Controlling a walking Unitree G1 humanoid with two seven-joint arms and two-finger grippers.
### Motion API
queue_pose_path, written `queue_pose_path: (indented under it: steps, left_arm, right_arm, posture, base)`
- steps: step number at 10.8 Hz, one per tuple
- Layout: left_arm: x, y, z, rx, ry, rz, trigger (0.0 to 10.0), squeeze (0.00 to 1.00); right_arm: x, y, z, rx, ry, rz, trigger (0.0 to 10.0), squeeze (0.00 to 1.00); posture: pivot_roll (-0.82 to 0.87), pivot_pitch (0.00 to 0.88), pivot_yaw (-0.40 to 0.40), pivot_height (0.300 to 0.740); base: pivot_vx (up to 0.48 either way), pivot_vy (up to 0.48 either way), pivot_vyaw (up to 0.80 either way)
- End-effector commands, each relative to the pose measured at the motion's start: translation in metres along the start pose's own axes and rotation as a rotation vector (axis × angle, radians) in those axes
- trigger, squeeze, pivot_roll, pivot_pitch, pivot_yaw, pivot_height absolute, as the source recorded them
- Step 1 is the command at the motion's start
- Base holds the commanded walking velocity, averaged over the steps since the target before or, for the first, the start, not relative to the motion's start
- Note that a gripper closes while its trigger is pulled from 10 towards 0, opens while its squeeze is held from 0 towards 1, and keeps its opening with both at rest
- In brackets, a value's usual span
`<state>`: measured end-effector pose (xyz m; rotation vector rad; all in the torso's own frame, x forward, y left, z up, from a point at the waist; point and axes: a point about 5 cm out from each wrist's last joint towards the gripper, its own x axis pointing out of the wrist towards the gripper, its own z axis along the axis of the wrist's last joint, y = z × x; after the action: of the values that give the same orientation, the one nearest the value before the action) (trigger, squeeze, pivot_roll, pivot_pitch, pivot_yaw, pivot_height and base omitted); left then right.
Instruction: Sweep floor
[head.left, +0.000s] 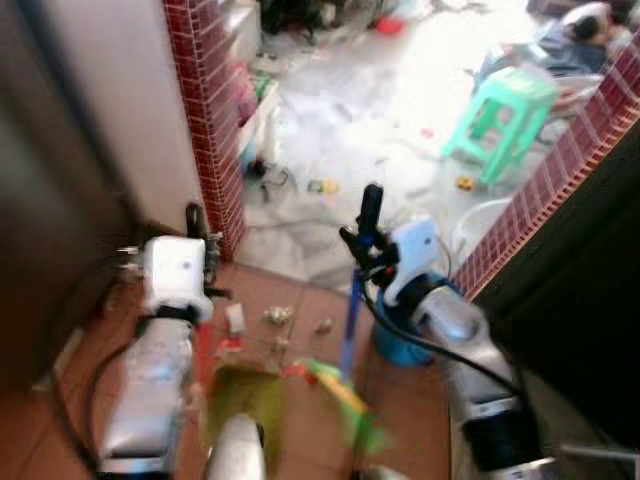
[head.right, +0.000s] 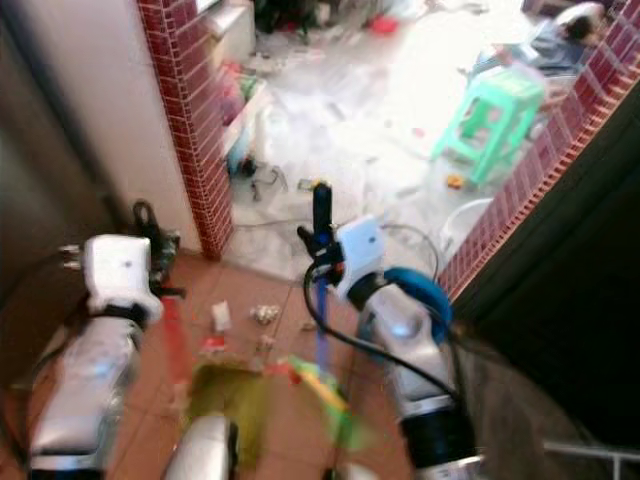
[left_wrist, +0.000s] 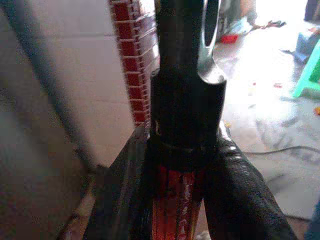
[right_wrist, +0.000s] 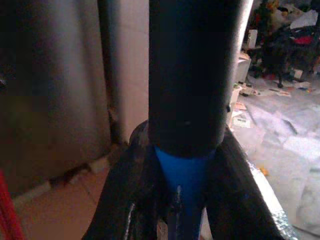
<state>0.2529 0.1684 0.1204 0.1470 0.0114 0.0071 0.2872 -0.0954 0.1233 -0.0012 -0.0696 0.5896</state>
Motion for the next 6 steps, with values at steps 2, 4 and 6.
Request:
queue_pose_path:
  steps: [2, 4, 6]
  left_arm:
    - [0.006, -0.012, 0.016, -0.025, -0.071, -0.047, 10.0, 0.0]
    - [0.009, -0.013, 0.018, -0.032, -0.076, -0.045, 10.0, 0.0]
    - [0.011, -0.014, 0.02, -0.039, -0.082, -0.044, 10.0, 0.0]
  right_arm:
    - [0.001, -0.004, 0.005, -0.017, -0.022, -0.026, 10.0, 0.0]
    - [0.003, -0.009, 0.004, -0.015, -0.022, -0.076, 10.0, 0.0]
    - [0.005, -0.015, 0.006, -0.031, -0.03, -0.111, 10.0, 0.0]
  posture:
    - [0.02, 0.029, -0.064, 0.74]
    - [0.02, 0.027, -0.064, 0.74]
    - [0.02, 0.026, -0.066, 0.74]
  base:
    - [-0.296, 0.0, 0.0]
    - [-0.27, 0.0, 0.0]
    - [-0.163, 0.0, 0.0]
